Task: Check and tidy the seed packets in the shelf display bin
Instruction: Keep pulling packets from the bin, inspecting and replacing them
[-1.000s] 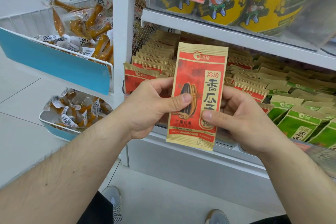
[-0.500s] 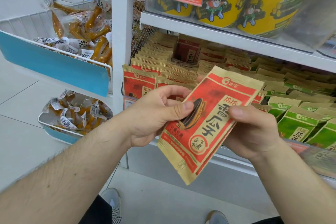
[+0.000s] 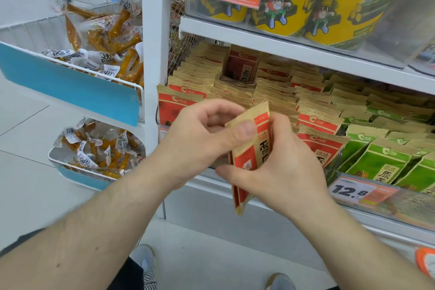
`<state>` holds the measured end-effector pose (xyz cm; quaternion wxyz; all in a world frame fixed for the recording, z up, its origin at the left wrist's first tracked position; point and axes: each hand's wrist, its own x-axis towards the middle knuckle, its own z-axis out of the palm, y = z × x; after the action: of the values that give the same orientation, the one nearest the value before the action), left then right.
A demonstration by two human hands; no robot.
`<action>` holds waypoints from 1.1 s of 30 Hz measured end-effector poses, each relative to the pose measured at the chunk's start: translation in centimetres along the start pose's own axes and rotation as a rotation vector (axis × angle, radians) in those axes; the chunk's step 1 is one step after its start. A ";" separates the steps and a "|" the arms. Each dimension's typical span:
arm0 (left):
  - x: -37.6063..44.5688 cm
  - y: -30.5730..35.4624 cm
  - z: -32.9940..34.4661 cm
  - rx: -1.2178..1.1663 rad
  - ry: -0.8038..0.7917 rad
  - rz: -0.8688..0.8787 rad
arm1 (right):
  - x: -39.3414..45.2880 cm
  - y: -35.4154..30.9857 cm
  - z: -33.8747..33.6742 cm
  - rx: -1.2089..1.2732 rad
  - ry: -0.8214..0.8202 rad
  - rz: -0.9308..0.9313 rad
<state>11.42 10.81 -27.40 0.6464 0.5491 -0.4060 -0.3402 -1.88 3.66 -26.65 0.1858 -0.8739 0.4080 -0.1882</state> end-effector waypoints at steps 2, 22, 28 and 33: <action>0.2 -0.3 0.5 0.049 0.098 -0.009 | -0.1 -0.1 0.2 -0.094 -0.010 -0.030; 0.7 -0.9 -0.5 -0.119 -0.059 -0.187 | 1.5 1.9 -1.4 0.943 -0.039 0.013; 0.5 -1.0 -0.4 -0.107 -0.119 -0.235 | 1.6 2.0 -1.0 0.988 0.043 0.077; 0.3 -1.0 -0.2 -0.101 -0.143 -0.238 | 1.9 2.4 -0.9 1.043 0.041 0.085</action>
<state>11.75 10.45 -28.38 0.5976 0.5345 -0.3654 -0.4729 -2.72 0.58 -26.64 0.5957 -0.6439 0.2989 -0.3758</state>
